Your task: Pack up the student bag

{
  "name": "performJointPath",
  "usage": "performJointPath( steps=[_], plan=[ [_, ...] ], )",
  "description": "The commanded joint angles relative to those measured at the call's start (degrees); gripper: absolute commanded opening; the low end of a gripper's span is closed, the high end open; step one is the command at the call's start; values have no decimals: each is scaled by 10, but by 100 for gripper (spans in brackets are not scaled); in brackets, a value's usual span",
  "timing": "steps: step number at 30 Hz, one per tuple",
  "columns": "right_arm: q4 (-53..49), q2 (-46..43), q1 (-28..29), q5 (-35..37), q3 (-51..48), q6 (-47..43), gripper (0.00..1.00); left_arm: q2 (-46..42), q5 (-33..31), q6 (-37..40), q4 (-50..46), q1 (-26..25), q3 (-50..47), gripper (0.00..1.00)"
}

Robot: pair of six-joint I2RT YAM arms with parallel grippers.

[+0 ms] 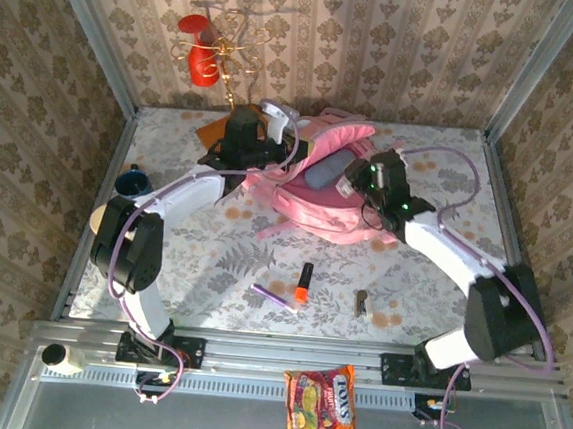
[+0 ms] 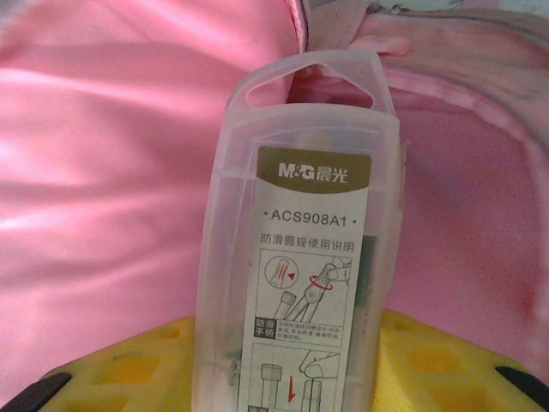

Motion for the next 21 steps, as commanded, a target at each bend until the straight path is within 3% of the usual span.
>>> performJointPath(
  steps=[1,10,15,17,21],
  plan=[
    [53,71,0,-6,41,58,35,1,21,-40,58,6,49,0],
    [62,227,27,34,146,123,36,20,32,-48,55,3,82,0],
    [112,280,45,7,208,121,40,24,32,-47,54,1,82,0],
    [105,282,44,-11,218,101,46,21,32,-48,54,2,80,0],
    [65,239,36,-1,177,48,68,14,31,-46,54,5,69,0]
  ],
)
